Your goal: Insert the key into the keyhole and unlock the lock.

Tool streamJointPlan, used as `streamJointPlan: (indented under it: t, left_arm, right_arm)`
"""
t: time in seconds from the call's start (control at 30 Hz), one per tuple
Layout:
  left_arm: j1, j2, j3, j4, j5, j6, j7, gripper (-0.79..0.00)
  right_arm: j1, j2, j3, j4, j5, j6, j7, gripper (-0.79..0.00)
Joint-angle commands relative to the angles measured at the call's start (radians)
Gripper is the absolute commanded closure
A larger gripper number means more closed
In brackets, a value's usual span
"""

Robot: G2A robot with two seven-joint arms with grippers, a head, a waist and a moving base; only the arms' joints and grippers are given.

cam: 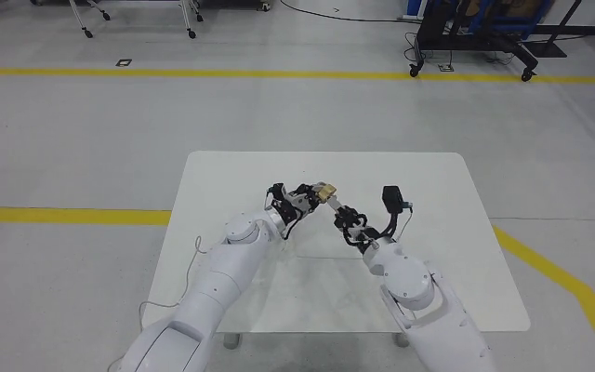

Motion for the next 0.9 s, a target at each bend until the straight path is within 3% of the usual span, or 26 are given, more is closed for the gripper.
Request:
streamJointPlan:
  t: [0.0,0.13,0.27,0.87]
  left_arm:
    - [-0.006,-0.001,-0.002,0.007,-0.01,0.026,0.005,0.0]
    - [-0.038,-0.004,-0.006,0.03,-0.051,0.186,-0.018,0.0]
    - [-0.054,-0.004,-0.006,0.043,-0.064,0.249,-0.061,0.0]
    - [-0.062,0.009,-0.013,0.055,-0.064,0.305,-0.199,0.0]
  right_arm:
    - [-0.016,0.002,0.031,-0.005,0.057,-0.067,0.015,0.0]
    - [-0.041,0.005,0.072,-0.007,0.125,-0.183,0.042,0.0]
    - [-0.046,0.008,0.082,0.0,0.15,-0.299,0.094,0.0]
    - [0.089,-0.008,0.034,0.211,0.161,-0.365,0.012,0.0]
